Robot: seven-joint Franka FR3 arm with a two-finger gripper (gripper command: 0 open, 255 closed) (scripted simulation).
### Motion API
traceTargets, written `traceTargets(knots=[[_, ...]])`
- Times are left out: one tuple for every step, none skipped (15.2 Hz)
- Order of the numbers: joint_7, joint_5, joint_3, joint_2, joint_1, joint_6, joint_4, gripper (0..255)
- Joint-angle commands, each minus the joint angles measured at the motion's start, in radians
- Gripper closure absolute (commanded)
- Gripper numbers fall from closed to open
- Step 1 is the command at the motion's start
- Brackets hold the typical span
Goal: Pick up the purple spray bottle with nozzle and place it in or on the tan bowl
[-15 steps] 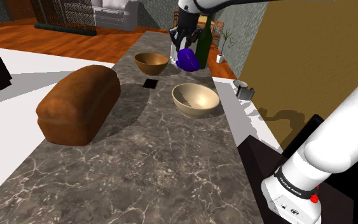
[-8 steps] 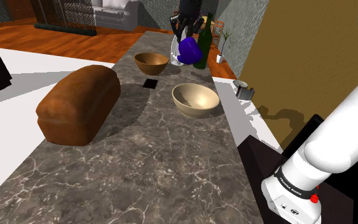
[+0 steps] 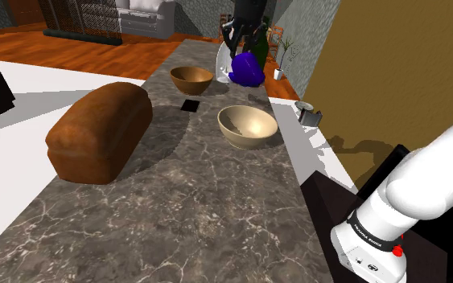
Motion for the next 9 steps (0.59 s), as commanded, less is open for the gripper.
traceTargets(knots=[[0.013, 0.023, 0.005, -0.07, 0.013, 0.0, -0.07, 255], [0.022, 0.033, 0.01, -0.101, 0.021, -0.001, -0.1, 255], [0.03, 0.043, 0.014, -0.132, 0.03, -0.004, -0.129, 255], [0.039, 0.054, 0.019, -0.162, 0.039, -0.007, -0.156, 255], [0.049, 0.064, 0.024, -0.192, 0.048, -0.011, -0.182, 255], [0.058, 0.074, 0.029, -0.221, 0.058, -0.016, -0.207, 255], [0.068, 0.085, 0.035, -0.249, 0.068, -0.023, -0.23, 255], [0.078, 0.095, 0.041, -0.277, 0.079, -0.029, -0.252, 255], [0.088, 0.106, 0.047, -0.305, 0.09, -0.037, -0.273, 255]])
